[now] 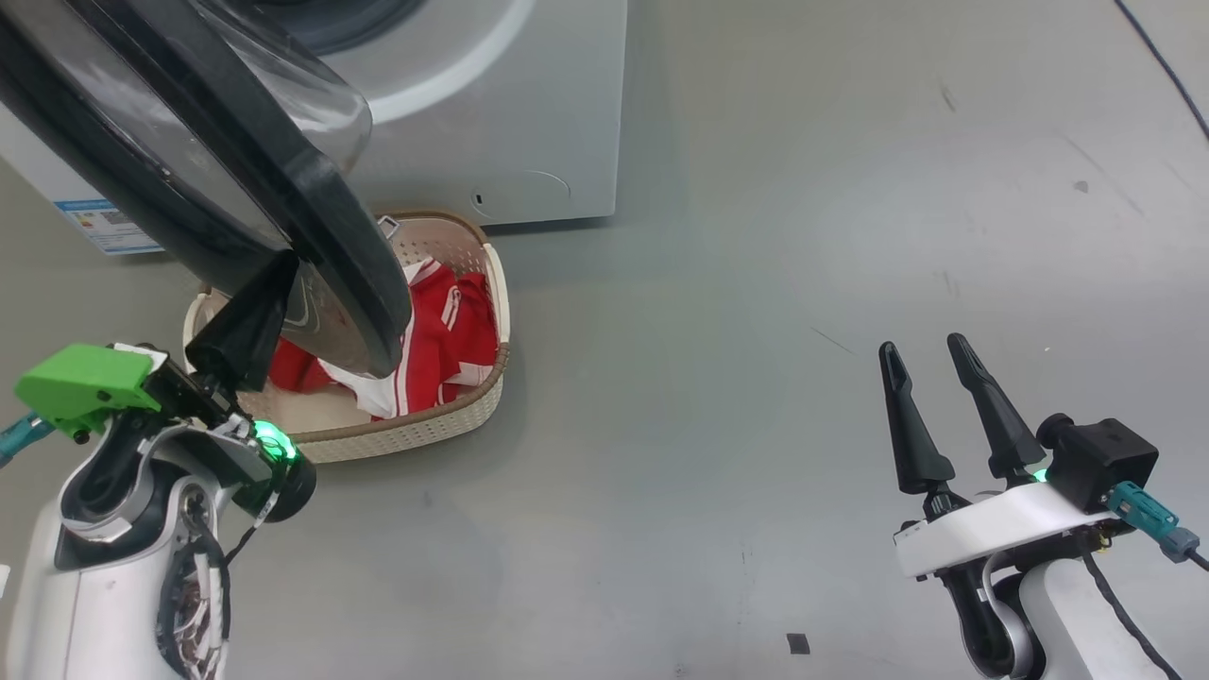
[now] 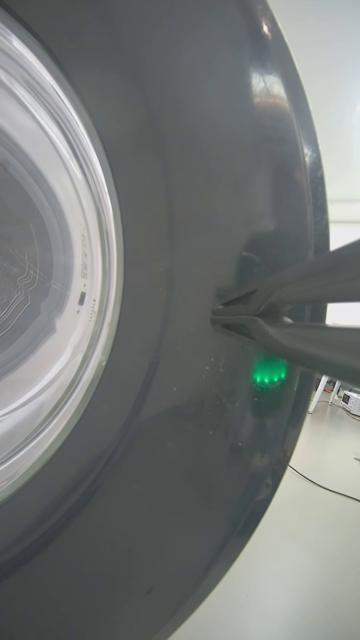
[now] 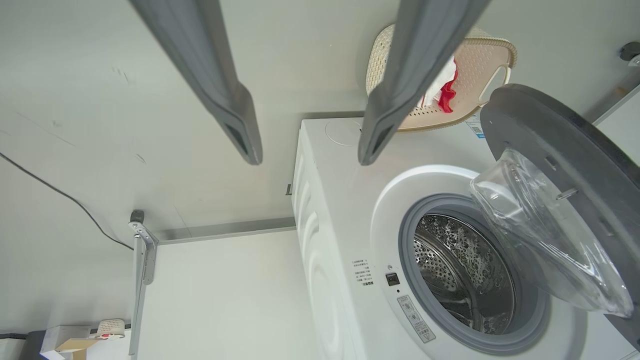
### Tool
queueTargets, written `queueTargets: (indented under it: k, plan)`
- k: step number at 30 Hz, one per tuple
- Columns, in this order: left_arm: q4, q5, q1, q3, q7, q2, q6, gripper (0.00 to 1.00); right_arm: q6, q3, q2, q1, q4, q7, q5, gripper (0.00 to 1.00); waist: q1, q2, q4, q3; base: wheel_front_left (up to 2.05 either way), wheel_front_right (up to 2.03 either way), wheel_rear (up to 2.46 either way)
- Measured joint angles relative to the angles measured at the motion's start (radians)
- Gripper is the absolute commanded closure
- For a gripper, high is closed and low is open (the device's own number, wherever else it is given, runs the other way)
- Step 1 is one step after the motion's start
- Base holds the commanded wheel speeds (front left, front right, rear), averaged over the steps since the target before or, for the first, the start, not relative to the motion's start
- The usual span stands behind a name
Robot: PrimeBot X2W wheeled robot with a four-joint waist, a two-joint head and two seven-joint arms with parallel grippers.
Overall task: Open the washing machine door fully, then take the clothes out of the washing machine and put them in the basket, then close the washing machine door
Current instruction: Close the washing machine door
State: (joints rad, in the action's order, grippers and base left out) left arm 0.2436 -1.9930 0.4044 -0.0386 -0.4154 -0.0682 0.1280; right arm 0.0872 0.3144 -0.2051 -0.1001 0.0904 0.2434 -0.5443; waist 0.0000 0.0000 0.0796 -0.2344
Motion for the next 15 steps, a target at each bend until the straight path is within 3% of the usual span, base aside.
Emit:
queueTargets:
  k: [15]
  plan:
    - [0.040, -0.022, 0.105, -0.068, 0.165, 0.015, 0.000, 1.00, 0.008, 0.005, 0.018, -0.015, 0.005, 0.001, 0.000, 0.00, 0.0001, 0.0000, 0.123, -0.037, 0.00, 0.00, 0.00]
